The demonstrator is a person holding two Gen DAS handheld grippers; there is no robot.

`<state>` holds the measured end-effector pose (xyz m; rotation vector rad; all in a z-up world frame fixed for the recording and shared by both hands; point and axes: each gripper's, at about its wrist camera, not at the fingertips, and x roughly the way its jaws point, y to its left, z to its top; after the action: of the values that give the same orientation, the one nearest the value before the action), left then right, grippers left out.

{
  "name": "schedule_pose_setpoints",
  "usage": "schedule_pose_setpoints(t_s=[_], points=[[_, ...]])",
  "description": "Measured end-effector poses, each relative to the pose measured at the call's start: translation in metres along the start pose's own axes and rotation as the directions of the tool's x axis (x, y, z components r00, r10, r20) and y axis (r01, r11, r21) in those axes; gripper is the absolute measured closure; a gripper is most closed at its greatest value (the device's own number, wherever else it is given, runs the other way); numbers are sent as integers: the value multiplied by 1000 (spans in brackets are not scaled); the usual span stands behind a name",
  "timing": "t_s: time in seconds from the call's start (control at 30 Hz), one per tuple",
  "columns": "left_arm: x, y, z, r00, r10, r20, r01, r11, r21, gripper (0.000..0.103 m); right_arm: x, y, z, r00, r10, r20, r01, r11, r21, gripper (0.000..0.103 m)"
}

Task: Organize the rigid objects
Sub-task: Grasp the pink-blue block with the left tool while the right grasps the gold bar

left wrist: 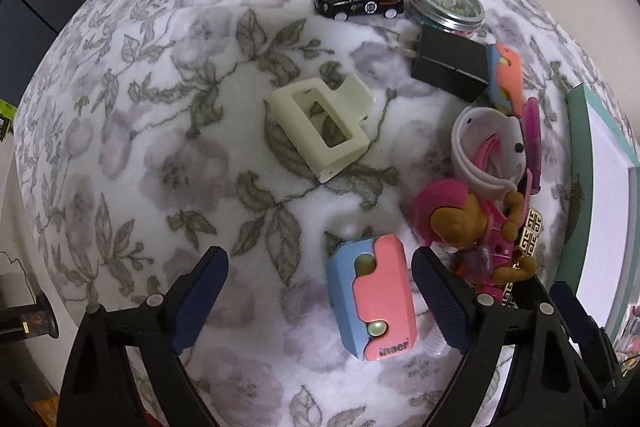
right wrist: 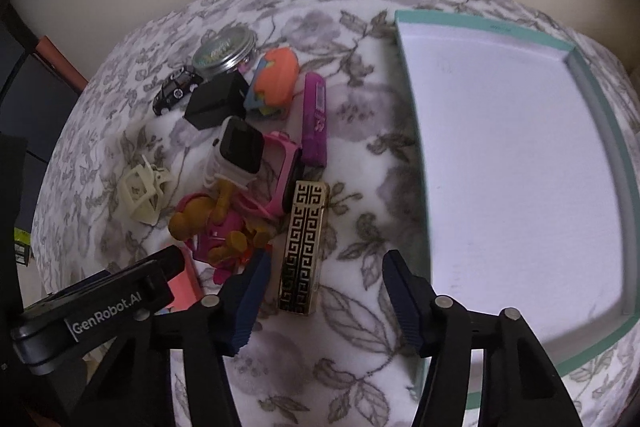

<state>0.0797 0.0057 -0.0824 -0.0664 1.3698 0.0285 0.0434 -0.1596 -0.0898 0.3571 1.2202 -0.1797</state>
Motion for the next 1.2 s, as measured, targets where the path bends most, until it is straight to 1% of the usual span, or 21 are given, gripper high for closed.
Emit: schedule_pose_setpoints(t_s=[0.07, 0.1, 0.2, 0.27, 0.4, 0.47, 0.53, 0.67, 0.7, 0.77, 0.8, 0.83, 0.87, 0.9, 0.97, 1.03, 1.2], points=[[8, 2, 2, 1000, -23, 4, 23, 1000, 3, 19, 4, 2, -1, 1000, 0, -8, 0, 1000, -5, 44], [12, 6, 4, 999, -44, 9, 44, 999, -1, 19, 7, 3, -1, 1000, 0, -15, 0, 1000, -10, 46], [18, 5, 4, 999, -46, 5, 46, 999, 1, 19, 16, 5, -1, 999, -4, -31, 3, 1000, -16, 47], [23, 1, 0, 999, -33, -1, 33, 999, 19, 19, 20, 8, -3, 999, -21, -34, 20, 999, -32, 47], [35, -11, -2, 999, -33, -39, 35, 999, 39, 19, 25, 22, -5, 995, -95, -10, 94, 989, -113, 47], [41, -13, -5, 999, -24, -41, 25, 999, 47, 20, 27, 28, -6, 992, -127, 5, 126, 981, -149, 47], [45, -18, -9, 999, -22, -24, 23, 998, 53, 20, 28, 30, -6, 991, -134, 13, 134, 979, -156, 47], [49, -18, -12, 999, -6, -37, 9, 998, 58, 21, 31, 32, -6, 991, -130, 28, 132, 979, -156, 47], [50, -19, -13, 999, -8, -36, 10, 998, 60, 23, 30, 32, -6, 991, -130, 30, 133, 979, -156, 48], [48, -18, -11, 999, 0, -47, 4, 998, 69, 31, 32, 33, -5, 991, -131, 33, 134, 978, -161, 48], [46, -18, -11, 999, 6, -53, -2, 997, 71, 33, 28, 30, -9, 991, -127, 35, 131, 978, -161, 50], [43, -18, -11, 998, 13, -61, -8, 997, 72, 37, 28, 30, -10, 991, -128, 38, 133, 978, -161, 54], [43, -17, -12, 998, 18, -59, -13, 997, 71, 41, 26, 29, -10, 991, -127, 39, 132, 978, -160, 55], [43, -17, -11, 998, 22, -60, -18, 997, 72, 43, 26, 27, -10, 991, -124, 40, 129, 980, -155, 60], [42, -17, -11, 998, 29, -58, -24, 996, 85, 53, 23, 21, -9, 992, -122, 41, 126, 983, -133, 69], [40, -19, -8, 997, 47, -69, -40, 994, 99, 53, 20, 14, -7, 992, -116, 41, 120, 987, -111, 77], [38, -24, -7, 996, 54, -67, -47, 993, 113, 54, 18, 6, -6, 994, -96, 42, 100, 990, -96, 79]])
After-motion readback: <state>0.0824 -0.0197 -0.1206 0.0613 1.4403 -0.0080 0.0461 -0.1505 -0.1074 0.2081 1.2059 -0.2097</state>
